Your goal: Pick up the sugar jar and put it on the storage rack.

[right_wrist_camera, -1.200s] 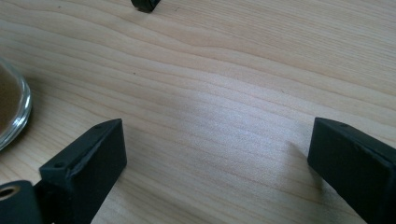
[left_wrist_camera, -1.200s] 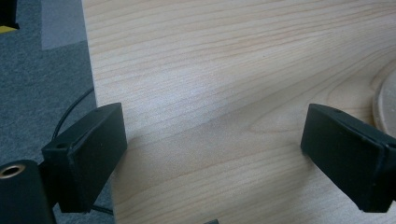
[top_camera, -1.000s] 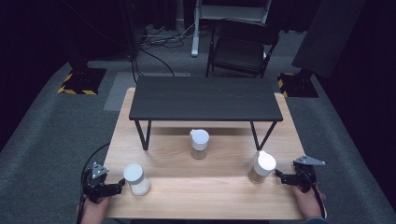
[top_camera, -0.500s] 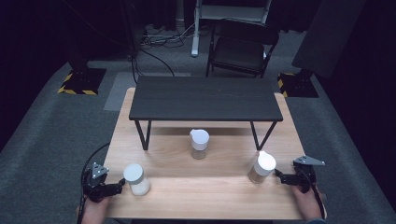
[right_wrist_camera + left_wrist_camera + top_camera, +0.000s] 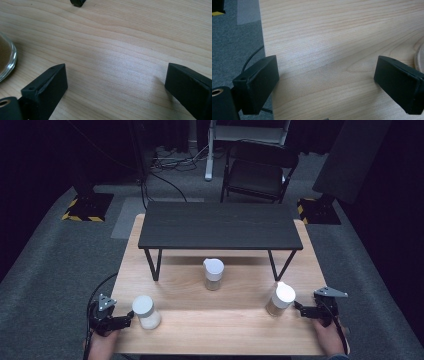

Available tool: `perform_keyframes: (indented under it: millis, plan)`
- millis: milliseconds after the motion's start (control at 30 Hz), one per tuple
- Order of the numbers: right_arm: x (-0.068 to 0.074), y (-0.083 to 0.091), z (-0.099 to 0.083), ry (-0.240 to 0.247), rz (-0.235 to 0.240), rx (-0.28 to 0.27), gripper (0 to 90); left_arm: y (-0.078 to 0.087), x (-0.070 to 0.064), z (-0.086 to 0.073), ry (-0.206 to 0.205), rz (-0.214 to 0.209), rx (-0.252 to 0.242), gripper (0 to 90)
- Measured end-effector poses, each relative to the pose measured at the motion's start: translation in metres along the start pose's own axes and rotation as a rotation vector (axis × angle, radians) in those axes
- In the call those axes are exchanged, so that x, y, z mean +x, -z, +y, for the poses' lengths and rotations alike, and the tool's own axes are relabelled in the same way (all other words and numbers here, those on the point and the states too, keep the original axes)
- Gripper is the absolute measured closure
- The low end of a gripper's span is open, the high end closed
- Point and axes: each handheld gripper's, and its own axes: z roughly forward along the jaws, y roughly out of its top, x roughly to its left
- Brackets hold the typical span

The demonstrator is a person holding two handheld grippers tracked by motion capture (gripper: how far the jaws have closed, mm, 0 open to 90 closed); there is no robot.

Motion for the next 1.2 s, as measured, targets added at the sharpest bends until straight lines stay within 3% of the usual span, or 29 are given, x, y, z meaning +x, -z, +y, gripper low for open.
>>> perform_keyframes:
  millis: [233,400,700,833,1200]
  plan:
    - [0.0,0.0,0.0,0.0,0.0,0.0,4.2,0.0,-0.001,0.0,0.008,0.009,-0.003,7.0]
    - [0.0,0.0,0.0,0.0,0.0,0.0,4.2,0.003,0.006,-0.003,0.02,-0.008,-0.017,6.4]
    - [0.0,0.0,0.0,0.0,0.0,0.0,4.2,0.028,0.009,-0.008,0.029,-0.002,-0.108,5.6]
    - [0.0,0.0,0.0,0.0,0.0,0.0,4.2,0.039,0.009,-0.002,0.028,-0.004,-0.1,7.0]
    - [0.0,0.0,0.0,0.0,0.0,0.0,4.2,0.058,0.005,0.005,0.034,-0.028,-0.15,7.2]
